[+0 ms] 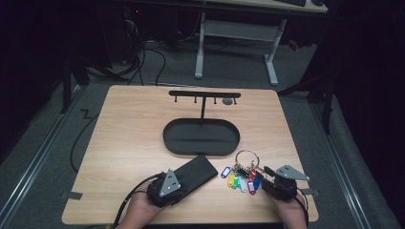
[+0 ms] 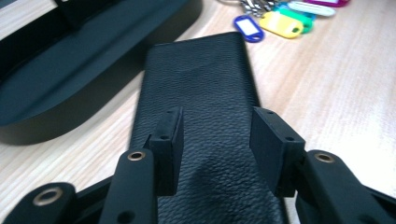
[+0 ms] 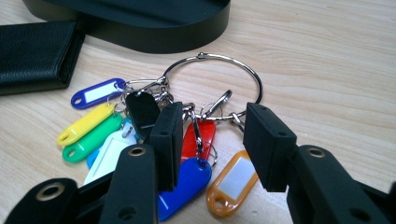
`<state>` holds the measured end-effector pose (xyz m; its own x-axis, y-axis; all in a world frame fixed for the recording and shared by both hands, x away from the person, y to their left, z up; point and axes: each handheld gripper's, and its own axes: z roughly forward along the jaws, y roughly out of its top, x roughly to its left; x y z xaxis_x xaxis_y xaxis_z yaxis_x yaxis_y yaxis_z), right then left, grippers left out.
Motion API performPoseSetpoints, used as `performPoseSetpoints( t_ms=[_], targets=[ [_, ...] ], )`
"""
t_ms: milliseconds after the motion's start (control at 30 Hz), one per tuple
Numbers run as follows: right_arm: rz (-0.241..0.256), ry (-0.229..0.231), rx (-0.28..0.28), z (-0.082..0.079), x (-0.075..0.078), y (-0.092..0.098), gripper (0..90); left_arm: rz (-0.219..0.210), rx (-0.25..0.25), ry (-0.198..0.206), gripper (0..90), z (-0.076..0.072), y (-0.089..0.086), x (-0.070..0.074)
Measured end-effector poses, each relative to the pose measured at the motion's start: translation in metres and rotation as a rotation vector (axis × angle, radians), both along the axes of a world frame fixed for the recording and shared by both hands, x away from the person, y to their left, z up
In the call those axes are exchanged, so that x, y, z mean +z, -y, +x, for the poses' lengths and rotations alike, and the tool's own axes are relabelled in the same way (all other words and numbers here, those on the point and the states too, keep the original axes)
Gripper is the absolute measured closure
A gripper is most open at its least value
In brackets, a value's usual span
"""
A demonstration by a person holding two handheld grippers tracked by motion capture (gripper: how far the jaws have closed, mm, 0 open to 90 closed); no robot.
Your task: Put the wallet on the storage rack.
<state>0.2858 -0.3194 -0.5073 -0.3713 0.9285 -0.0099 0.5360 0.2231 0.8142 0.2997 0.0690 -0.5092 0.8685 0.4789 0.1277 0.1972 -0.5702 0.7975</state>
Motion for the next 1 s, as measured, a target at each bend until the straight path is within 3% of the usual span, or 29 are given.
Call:
performPoseSetpoints(
  t_ms=[100,400,567,767,1000],
  targets=[
    [-0.011,-0.001,0.001,-0.003,-0.001,-0.001,57.7,-0.001,-0.002,-0.01,54.5,0.001,0.005,-0.002],
    [-0.019,-0.021,0.009,-0.001,-0.004,-0.004,56.6,0.077,0.006,0.007,48.3,0.001,0.026,-0.01],
    [-0.023,-0.019,0.02,0.0,-0.003,-0.006,56.5,0.118,0.001,0.055,48.4,-0.002,0.03,-0.014],
    [-0.018,-0.005,0.024,0.001,-0.001,-0.009,56.9,0.21,-0.009,0.187,50.3,-0.013,0.035,-0.021],
    [-0.014,-0.011,0.03,0.001,-0.001,-0.009,57.6,0.208,-0.02,0.2,56.4,-0.014,0.033,-0.021]
  ],
)
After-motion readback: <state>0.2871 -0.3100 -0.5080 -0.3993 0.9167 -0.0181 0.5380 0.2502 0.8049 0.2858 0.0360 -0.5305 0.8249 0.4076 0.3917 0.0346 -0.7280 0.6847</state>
